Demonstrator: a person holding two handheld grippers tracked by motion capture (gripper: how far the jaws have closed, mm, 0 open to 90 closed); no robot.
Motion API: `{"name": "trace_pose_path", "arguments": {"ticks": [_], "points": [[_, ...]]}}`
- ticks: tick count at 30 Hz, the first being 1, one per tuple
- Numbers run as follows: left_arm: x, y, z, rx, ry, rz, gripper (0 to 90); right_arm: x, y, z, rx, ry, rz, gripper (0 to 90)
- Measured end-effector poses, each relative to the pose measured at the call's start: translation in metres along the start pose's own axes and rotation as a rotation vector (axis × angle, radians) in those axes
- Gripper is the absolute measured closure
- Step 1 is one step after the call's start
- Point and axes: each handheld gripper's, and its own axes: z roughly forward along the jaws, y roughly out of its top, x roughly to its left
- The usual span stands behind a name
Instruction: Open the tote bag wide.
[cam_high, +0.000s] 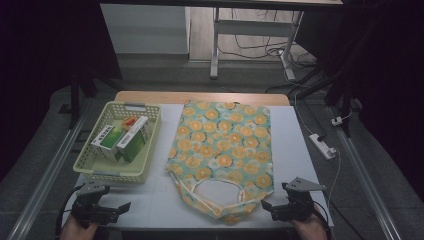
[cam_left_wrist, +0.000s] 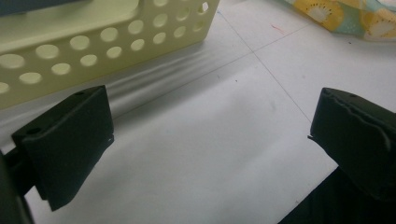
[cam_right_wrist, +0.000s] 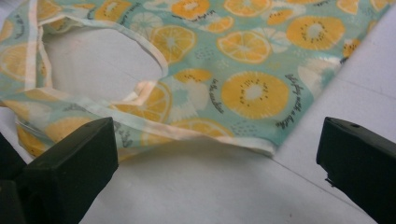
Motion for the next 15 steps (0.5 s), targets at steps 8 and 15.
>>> {"name": "trace_pose_path", "arguments": {"ticks": [8, 15], "points": [[0.000, 0.000, 0.000, 0.002, -0.001, 0.000, 0.0, 0.006, 0.006, 0.002, -0.023, 0.051, -0.029, 0.0], [0.000, 0.000, 0.000, 0.003, -0.001, -0.001, 0.0, 0.014, 0.016, 0.004, -0.025, 0.099, -0.039, 0.0]]}}
